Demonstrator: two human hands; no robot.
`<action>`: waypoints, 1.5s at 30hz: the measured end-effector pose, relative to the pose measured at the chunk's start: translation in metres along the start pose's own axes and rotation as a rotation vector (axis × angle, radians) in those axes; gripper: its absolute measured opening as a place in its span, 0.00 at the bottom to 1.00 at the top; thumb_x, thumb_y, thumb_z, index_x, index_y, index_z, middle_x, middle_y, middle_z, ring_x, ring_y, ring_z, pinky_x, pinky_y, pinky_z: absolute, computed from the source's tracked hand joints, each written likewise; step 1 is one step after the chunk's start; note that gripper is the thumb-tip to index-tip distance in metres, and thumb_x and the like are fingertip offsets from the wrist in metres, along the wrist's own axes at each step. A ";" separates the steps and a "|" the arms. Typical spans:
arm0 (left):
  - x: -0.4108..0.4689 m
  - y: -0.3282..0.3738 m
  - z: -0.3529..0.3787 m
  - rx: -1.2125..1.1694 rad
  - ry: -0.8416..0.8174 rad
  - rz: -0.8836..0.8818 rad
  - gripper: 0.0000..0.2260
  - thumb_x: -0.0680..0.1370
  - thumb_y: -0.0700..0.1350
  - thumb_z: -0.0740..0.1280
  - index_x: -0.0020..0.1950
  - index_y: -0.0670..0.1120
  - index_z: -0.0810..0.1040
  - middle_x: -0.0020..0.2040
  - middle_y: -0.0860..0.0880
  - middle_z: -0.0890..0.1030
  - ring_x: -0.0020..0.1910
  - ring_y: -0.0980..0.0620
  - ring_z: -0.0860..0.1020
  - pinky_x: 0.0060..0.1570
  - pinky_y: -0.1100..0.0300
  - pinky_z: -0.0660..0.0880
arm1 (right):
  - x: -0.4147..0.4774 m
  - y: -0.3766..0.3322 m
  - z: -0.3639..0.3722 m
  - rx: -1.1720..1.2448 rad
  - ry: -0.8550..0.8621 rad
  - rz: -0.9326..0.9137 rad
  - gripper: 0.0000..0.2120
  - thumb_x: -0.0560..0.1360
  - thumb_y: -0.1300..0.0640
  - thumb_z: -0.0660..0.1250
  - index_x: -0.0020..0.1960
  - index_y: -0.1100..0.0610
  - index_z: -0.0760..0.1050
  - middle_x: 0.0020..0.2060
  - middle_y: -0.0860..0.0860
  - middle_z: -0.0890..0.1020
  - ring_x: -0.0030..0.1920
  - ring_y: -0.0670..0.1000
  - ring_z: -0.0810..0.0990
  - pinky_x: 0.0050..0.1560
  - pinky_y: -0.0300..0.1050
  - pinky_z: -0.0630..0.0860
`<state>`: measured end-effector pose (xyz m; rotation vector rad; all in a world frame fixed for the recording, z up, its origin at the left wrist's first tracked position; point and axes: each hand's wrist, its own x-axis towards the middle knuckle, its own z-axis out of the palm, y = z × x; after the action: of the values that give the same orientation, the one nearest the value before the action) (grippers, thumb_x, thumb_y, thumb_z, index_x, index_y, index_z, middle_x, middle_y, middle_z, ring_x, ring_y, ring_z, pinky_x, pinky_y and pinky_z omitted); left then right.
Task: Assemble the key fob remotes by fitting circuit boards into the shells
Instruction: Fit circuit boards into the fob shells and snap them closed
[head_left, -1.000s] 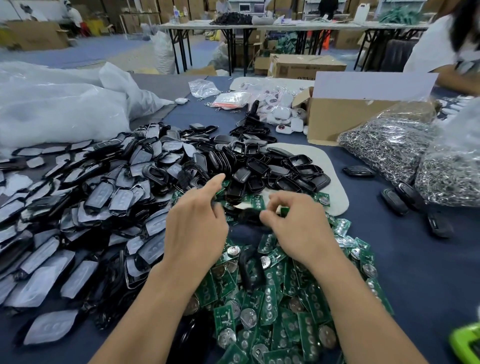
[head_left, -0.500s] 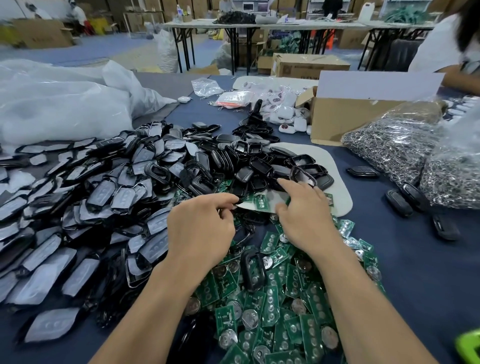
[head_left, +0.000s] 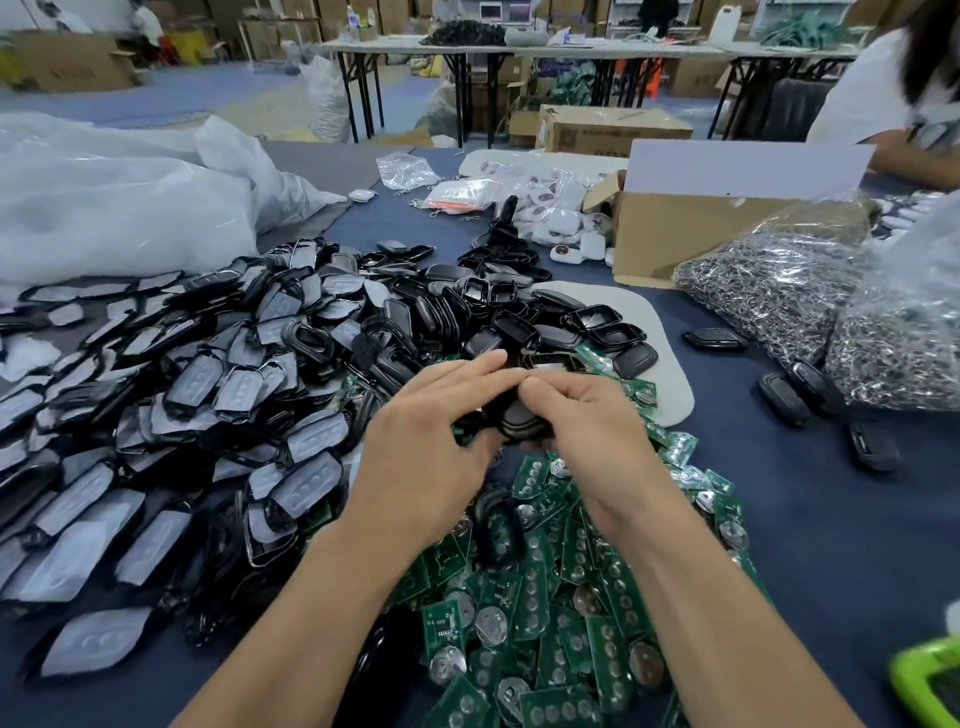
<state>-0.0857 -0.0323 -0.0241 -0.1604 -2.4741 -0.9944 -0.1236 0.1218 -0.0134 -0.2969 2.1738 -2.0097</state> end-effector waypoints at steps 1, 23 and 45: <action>0.000 -0.003 0.000 0.024 0.028 -0.001 0.29 0.72 0.38 0.80 0.68 0.62 0.81 0.65 0.67 0.79 0.67 0.66 0.74 0.71 0.56 0.73 | 0.000 -0.002 -0.002 0.042 -0.030 0.041 0.17 0.84 0.57 0.64 0.45 0.46 0.88 0.39 0.51 0.88 0.41 0.46 0.83 0.42 0.41 0.80; 0.015 -0.010 -0.006 -0.802 0.033 -0.490 0.19 0.78 0.33 0.73 0.49 0.59 0.85 0.40 0.51 0.88 0.36 0.50 0.86 0.38 0.62 0.82 | -0.002 -0.006 -0.022 -1.134 -0.018 0.031 0.10 0.76 0.63 0.68 0.43 0.48 0.75 0.48 0.48 0.72 0.44 0.53 0.76 0.46 0.50 0.77; 0.014 -0.013 -0.003 -0.663 -0.007 -0.528 0.13 0.77 0.38 0.76 0.59 0.52 0.84 0.40 0.47 0.88 0.34 0.48 0.87 0.35 0.61 0.82 | -0.002 -0.012 -0.011 0.224 0.157 0.027 0.11 0.72 0.70 0.75 0.40 0.55 0.82 0.30 0.47 0.79 0.28 0.44 0.72 0.30 0.34 0.70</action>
<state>-0.1005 -0.0448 -0.0244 0.2997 -2.1320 -2.0095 -0.1240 0.1316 -0.0004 -0.0812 1.9968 -2.3049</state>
